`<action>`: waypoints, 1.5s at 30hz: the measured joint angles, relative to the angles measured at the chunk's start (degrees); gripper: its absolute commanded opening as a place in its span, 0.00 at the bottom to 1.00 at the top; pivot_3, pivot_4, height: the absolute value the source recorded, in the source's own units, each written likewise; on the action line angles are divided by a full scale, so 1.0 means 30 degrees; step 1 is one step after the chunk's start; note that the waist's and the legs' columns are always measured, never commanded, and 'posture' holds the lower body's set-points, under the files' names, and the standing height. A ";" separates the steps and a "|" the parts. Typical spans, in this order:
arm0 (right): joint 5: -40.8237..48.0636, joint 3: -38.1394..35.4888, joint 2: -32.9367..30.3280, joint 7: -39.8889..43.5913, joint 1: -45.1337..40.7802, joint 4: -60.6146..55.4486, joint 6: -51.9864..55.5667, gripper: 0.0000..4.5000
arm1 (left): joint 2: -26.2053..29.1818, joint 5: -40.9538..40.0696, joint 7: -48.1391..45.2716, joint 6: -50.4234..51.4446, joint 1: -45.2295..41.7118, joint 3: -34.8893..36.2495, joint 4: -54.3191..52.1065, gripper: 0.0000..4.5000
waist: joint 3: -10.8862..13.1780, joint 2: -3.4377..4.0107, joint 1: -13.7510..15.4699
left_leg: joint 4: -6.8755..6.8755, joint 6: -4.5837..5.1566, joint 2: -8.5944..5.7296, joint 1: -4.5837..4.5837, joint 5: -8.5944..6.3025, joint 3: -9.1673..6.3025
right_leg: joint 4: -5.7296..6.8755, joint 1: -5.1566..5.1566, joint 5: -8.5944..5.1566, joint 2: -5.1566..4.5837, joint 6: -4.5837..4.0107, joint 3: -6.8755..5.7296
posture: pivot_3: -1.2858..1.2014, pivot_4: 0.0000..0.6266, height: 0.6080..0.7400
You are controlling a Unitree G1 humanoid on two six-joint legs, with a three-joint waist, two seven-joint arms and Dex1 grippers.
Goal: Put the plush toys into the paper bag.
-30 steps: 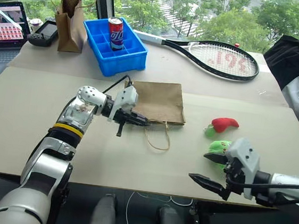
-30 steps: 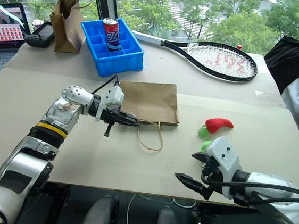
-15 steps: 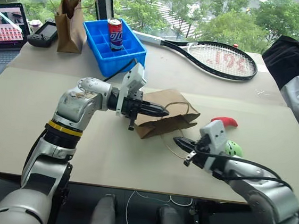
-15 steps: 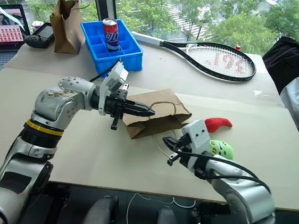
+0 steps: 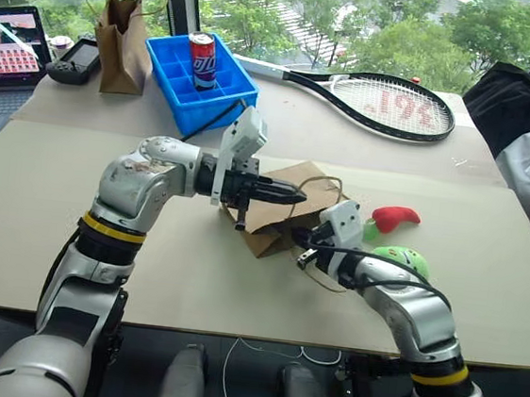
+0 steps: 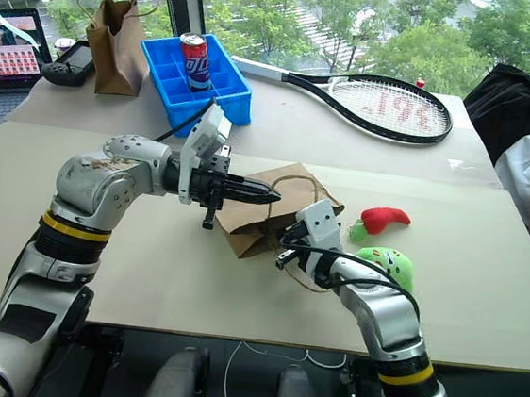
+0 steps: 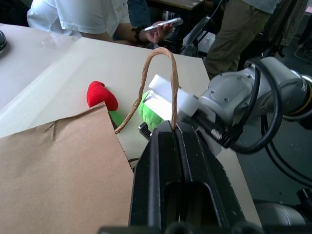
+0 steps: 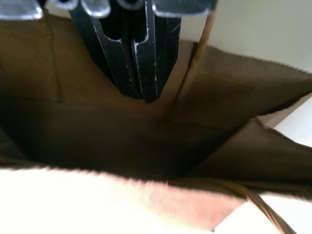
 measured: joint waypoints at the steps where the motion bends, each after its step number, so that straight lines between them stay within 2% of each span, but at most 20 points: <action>1: -0.0411 0.0270 0.0200 0.0019 0.0007 0.0592 -0.0316 0.01 | -0.0053 -0.0218 0.0298 0.0220 -0.0257 0.0221 0.0045 0.00 | 0.0000 0.0001 -0.0012 | -0.0001 0.0000 0.0000 -0.0002 0.0000 0.0001 | 0.0000 -0.0006 0.0000 -0.0001 0.0000 0.0000 | 0.52 0.24 0.93; 8: -0.2057 0.0759 0.0642 0.0656 -0.0517 0.2078 -0.1991 0.01 | 0.0170 -0.1372 0.1777 0.1574 -0.1781 0.2005 -0.0094 0.00 | 0.0001 0.0003 -0.0124 | -0.0010 -0.0001 0.0000 0.0009 0.0001 -0.0005 | 0.0017 -0.0010 0.0000 0.0007 0.0002 0.0000 | 0.52 0.24 0.93; 14: -0.2891 0.1229 0.0527 0.1556 -0.0970 0.2132 -0.2048 0.01 | 0.1162 -0.1907 0.2459 0.2048 -0.2970 0.2747 -0.1205 0.00 | 0.0001 0.0004 -0.0097 | -0.0012 -0.0003 0.0000 0.0007 -0.0001 0.0000 | 0.0014 -0.0007 -0.0005 0.0003 0.0008 0.0001 | 0.52 0.24 0.93; 20: -0.3271 0.1266 0.0289 0.2092 -0.0912 0.1745 -0.1943 0.01 | 0.2308 -0.1775 0.2304 0.1634 -0.2996 0.2321 -0.2254 0.00 | 0.0002 0.0005 -0.0079 | -0.0012 -0.0007 0.0000 0.0006 -0.0001 0.0005 | 0.0012 -0.0007 -0.0005 0.0001 0.0007 0.0000 | 0.52 0.24 0.93; 29: -0.3975 0.1269 0.0272 0.2455 -0.0861 0.1651 -0.1821 0.01 | 0.2681 -0.0836 0.2296 -0.0283 -0.2999 0.1741 -0.2070 0.00 | 0.0002 0.0006 -0.0072 | -0.0012 -0.0007 0.0000 0.0006 0.0000 0.0007 | 0.0012 -0.0011 -0.0005 0.0002 0.0006 0.0000 | 0.52 0.24 0.93; 37: -0.4558 0.1252 0.0336 0.2397 -0.0955 0.1644 -0.1814 0.01 | 0.2050 -0.0251 0.2410 -0.1777 -0.3986 0.1666 -0.0978 0.00 | 0.0002 0.0005 -0.0046 | -0.0010 -0.0008 0.0000 0.0003 0.0000 0.0010 | 0.0009 -0.0008 -0.0005 0.0001 0.0007 0.0000 | 0.52 0.24 0.93; 45: -0.5188 0.0727 0.1385 0.0775 -0.1305 0.1886 -0.1368 0.01 | -0.0547 -0.0365 0.3560 -0.2097 -0.4076 0.1578 -0.1083 0.00 | 0.0002 0.0005 -0.0069 | -0.0011 -0.0008 0.0000 0.0001 0.0001 0.0008 | 0.0011 -0.0013 -0.0004 0.0003 0.0008 0.0001 | 0.52 0.24 0.93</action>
